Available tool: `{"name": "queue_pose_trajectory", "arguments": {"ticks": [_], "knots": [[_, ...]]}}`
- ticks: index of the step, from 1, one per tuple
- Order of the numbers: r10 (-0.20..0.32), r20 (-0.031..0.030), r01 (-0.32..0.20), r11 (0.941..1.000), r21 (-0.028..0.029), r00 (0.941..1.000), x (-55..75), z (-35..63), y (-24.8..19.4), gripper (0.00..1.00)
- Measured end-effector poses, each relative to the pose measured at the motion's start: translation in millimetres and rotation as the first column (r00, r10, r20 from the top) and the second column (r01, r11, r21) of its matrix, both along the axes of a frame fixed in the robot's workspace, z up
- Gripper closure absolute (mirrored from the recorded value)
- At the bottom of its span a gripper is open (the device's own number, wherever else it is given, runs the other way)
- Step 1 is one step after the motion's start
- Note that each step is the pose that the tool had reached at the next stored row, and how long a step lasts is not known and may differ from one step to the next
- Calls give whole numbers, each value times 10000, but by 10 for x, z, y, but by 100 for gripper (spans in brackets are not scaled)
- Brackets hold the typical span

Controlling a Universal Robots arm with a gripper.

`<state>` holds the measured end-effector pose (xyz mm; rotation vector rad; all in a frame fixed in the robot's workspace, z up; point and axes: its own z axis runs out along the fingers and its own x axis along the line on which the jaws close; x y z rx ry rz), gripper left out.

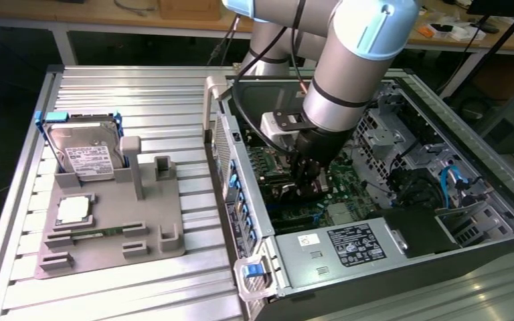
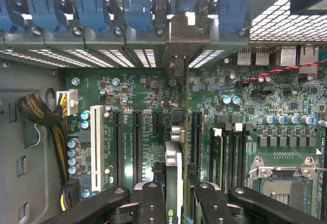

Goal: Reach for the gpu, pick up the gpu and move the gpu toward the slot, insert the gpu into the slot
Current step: 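Insert the gpu into the slot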

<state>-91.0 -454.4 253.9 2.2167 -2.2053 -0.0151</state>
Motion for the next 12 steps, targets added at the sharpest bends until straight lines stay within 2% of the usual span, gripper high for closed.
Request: {"name": "queue_pose_trajectory", "arguments": {"ticks": [12], "knots": [[0,0,0,10000,-1,10000,-3,-14,0,73]]}}
